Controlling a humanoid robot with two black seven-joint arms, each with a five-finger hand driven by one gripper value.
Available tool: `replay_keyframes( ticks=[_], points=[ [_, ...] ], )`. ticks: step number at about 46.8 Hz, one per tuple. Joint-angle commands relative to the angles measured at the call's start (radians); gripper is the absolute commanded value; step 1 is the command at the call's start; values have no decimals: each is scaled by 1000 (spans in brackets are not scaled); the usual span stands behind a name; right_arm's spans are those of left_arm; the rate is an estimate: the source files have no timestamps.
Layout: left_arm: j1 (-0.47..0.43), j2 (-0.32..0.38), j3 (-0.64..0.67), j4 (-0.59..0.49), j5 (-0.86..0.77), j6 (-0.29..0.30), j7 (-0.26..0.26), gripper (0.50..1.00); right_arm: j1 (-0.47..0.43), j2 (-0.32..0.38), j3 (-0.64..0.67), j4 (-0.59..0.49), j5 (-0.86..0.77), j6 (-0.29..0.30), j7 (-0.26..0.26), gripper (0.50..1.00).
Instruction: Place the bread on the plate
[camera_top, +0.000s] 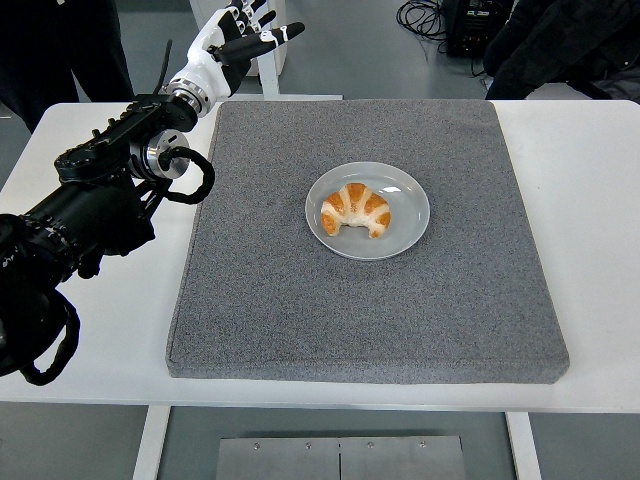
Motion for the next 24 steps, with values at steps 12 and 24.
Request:
replay_keyframes(
  ticks=[12, 24],
  points=[
    [46, 0, -65, 60, -41, 0, 43, 999, -2, 0, 0, -6, -1, -3, 0, 1000],
    [46, 0, -68, 60, -43, 0, 46, 999, -1, 0, 0, -6, -1, -5, 2, 1000]
  ],
)
